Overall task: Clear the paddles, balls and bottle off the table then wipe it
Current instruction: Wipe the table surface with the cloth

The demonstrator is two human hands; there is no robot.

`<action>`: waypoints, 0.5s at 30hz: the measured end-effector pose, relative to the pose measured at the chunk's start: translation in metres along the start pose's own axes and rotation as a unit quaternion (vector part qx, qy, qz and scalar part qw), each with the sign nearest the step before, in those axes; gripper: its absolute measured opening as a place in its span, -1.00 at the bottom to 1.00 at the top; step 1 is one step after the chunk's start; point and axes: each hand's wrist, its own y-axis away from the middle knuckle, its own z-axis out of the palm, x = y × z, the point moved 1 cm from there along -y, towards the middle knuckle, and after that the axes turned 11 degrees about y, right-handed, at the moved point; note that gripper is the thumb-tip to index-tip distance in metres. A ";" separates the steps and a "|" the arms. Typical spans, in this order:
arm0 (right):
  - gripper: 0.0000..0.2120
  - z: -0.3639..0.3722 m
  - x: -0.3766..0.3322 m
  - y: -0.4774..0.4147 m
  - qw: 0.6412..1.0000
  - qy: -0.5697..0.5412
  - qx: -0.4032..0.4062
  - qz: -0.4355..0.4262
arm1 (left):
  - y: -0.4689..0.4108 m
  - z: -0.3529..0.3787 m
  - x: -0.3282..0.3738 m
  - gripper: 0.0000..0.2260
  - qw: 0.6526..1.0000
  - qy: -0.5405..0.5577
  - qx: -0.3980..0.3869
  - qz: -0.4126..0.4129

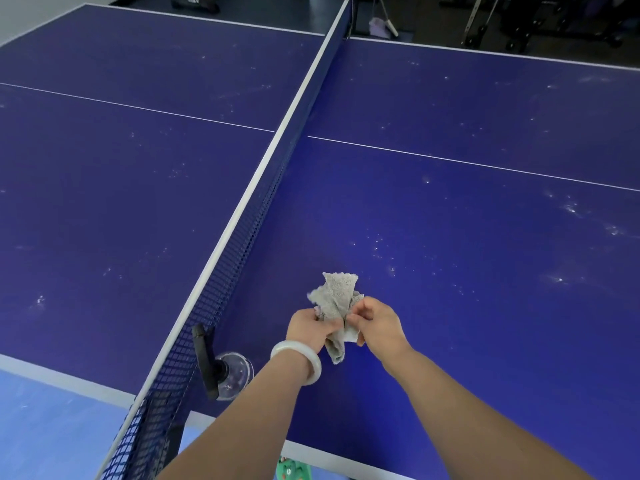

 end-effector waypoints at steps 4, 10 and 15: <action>-0.87 -0.023 -0.011 -0.008 1.000 -0.025 -0.005 0.008 | -0.004 -0.002 0.031 -0.77 0.990 -0.063 0.107 0.062; -0.85 -0.071 -0.040 -0.021 0.992 0.068 0.058 -0.088 | -0.016 -0.011 0.075 -0.96 0.978 -0.049 0.113 0.166; -0.79 -0.076 -0.007 -0.025 0.984 0.174 0.033 0.024 | -0.023 -0.022 0.059 -0.68 0.978 -0.145 0.111 0.101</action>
